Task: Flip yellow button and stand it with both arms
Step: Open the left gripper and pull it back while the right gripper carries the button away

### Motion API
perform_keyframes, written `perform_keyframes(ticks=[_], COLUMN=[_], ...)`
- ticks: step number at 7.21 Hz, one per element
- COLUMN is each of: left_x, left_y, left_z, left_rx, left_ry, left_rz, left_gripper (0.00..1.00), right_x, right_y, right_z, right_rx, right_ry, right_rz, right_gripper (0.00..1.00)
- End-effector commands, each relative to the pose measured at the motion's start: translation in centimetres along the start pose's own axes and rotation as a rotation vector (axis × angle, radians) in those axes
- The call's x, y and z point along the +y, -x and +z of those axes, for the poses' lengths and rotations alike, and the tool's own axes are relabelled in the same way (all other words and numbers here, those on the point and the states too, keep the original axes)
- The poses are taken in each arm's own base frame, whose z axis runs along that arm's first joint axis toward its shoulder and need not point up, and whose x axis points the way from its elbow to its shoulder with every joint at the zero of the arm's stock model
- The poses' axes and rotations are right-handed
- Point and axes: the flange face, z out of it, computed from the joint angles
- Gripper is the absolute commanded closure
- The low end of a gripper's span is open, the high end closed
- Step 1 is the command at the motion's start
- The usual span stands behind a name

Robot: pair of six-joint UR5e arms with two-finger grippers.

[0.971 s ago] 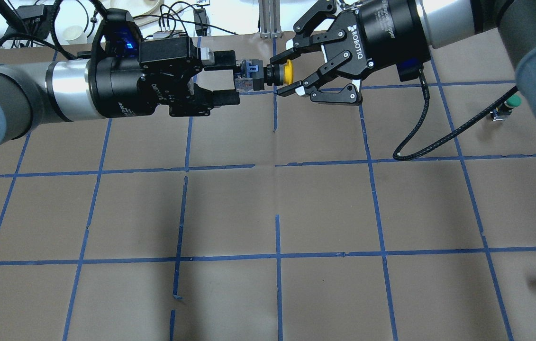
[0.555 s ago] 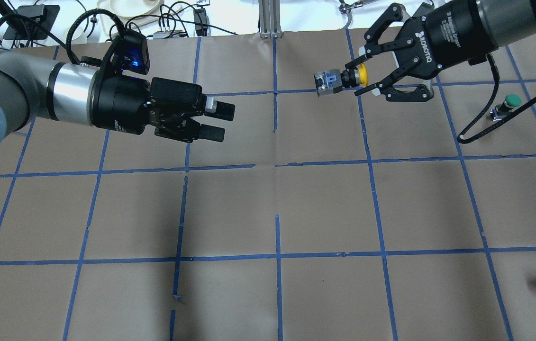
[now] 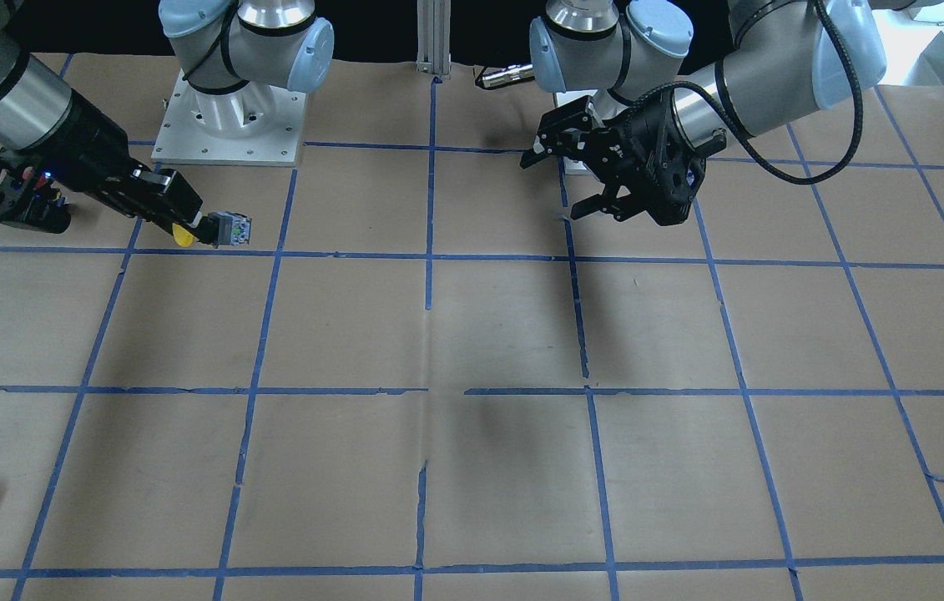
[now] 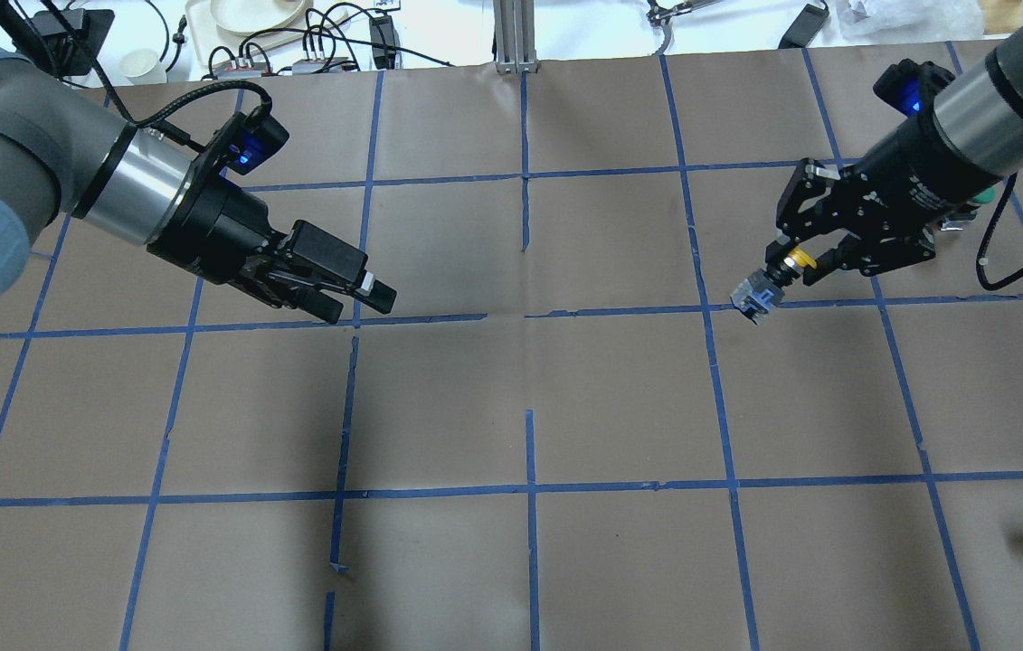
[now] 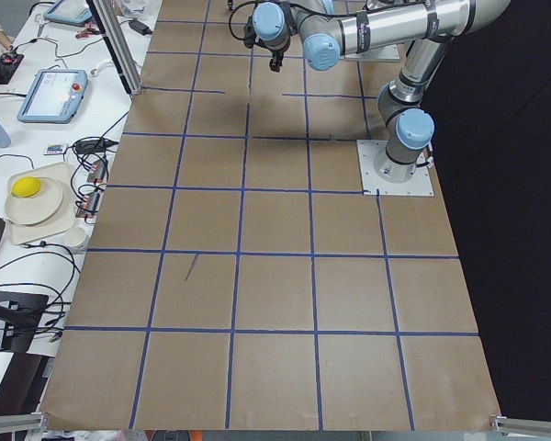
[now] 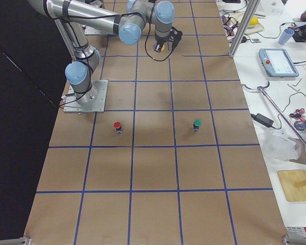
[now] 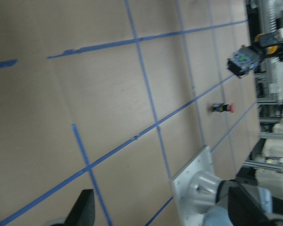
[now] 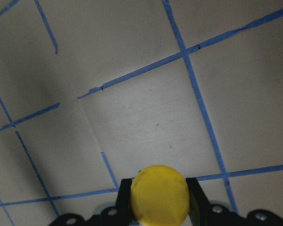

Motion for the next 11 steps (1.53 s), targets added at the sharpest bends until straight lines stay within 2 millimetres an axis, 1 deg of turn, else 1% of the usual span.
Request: perform_keyframes(ticks=[1,2,3,5,6,7,8,9,10,11], left_x=[0.4,0.7,0.8,0.1,0.3,-0.1,-0.6,-1.7,-3.2,-4.0], left_y=[1.7,2.0,1.7,1.6,1.5,1.5,0.2,-0.2,-0.8,-2.9], left_z=[-0.8,-1.0,-1.3,-1.9,-2.1,-3.2,-4.1,-5.1,-6.9,-8.3], left_rx=[-0.209,-0.269,-0.278,-0.338,-0.386,-0.508,-0.548,-0.602,-0.661,-0.668], left_ry=[0.061,0.091,0.086,0.057,0.072,0.077,0.054,0.054,0.04,0.005], left_rz=[0.022,0.015,0.015,-0.066,-0.078,-0.072,-0.085,-0.079,-0.095,-0.103], left_gripper=[0.0,0.0,0.0,0.0,0.0,0.0,0.0,0.0,0.0,0.0], right_x=[-0.9,-1.6,-2.2,-1.8,-1.4,-1.2,-0.9,-0.8,-1.5,-2.4], right_y=[-6.7,-9.1,-11.7,-16.7,-19.7,-22.3,-24.1,-25.6,-27.4,-29.8], right_z=[1.7,1.4,1.2,2.2,2.0,1.5,0.9,0.4,1.0,2.6], right_rx=[0.097,0.143,0.176,0.233,0.252,0.25,0.279,0.292,0.281,0.241], right_ry=[-0.065,-0.13,-0.172,-0.222,-0.225,-0.245,-0.247,-0.266,-0.266,-0.248], right_rz=[-0.277,-0.45,-0.577,-0.774,-0.907,-1.05,-1.19,-1.27,-1.36,-1.417], right_gripper=[0.81,0.81,0.81,0.81,0.81,0.81,0.81,0.81,0.81,0.81])
